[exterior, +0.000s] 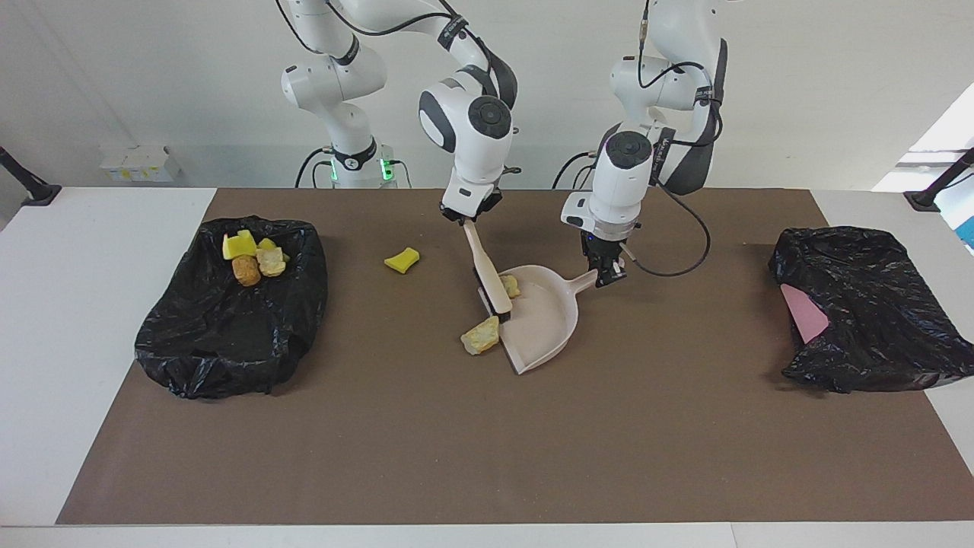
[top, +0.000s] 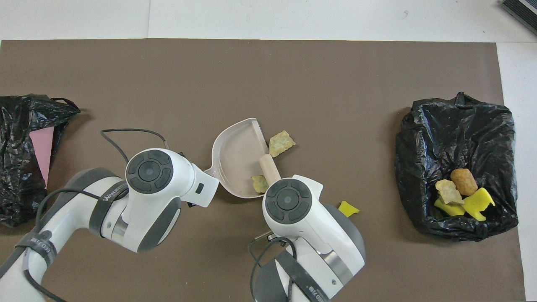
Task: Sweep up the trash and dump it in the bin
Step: 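Sweep the tan chunks into the dustpan held by the left gripper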
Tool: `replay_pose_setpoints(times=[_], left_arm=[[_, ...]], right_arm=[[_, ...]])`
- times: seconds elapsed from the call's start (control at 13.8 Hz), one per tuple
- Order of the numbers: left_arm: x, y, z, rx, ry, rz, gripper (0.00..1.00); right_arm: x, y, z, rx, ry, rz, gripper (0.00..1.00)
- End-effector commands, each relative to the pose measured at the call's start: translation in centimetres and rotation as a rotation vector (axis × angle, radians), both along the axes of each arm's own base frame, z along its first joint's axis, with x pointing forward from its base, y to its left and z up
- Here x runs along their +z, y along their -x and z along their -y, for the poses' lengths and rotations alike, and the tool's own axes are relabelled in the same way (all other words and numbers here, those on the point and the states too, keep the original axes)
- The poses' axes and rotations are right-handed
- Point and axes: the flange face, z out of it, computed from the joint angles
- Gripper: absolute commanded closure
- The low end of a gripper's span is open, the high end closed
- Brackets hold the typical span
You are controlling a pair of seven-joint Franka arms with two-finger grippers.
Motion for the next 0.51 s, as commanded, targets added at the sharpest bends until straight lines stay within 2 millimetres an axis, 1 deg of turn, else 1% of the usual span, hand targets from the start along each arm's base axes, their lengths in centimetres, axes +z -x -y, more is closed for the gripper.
replay_pose_setpoints(times=[0.0,0.07,0.15,0.22,0.29,0.44], left_arm=[[-0.1,0.3,0.7,-0.050,0.003,0.026,1.00],[-0.1,0.3,0.7,-0.053,0.003,0.026,1.00],[0.0,0.3,0.7,-0.052,0.003,0.026,1.00],[-0.1,0.3,0.7,-0.047,0.002,0.024,1.00],[-0.1,0.4,0.6,-0.047,-0.003,0.016,1.00],[0.0,0.3,0.7,-0.045,-0.003,0.016,1.00]], right_arm=[[1.9,0.9,-1.2,-0.052,-0.003,0.000,1.00],[2.4,0.9,-1.3,-0.055,0.002,-0.003,1.00],[3.3,0.8,-1.0,-0.061,0.003,0.001,1.00],[3.9,0.1,-0.3,-0.077,0.000,0.006,1.00],[4.4,-0.9,0.3,-0.083,0.013,0.016,1.00],[4.3,-3.5,2.6,-0.078,0.070,0.055,1.00]])
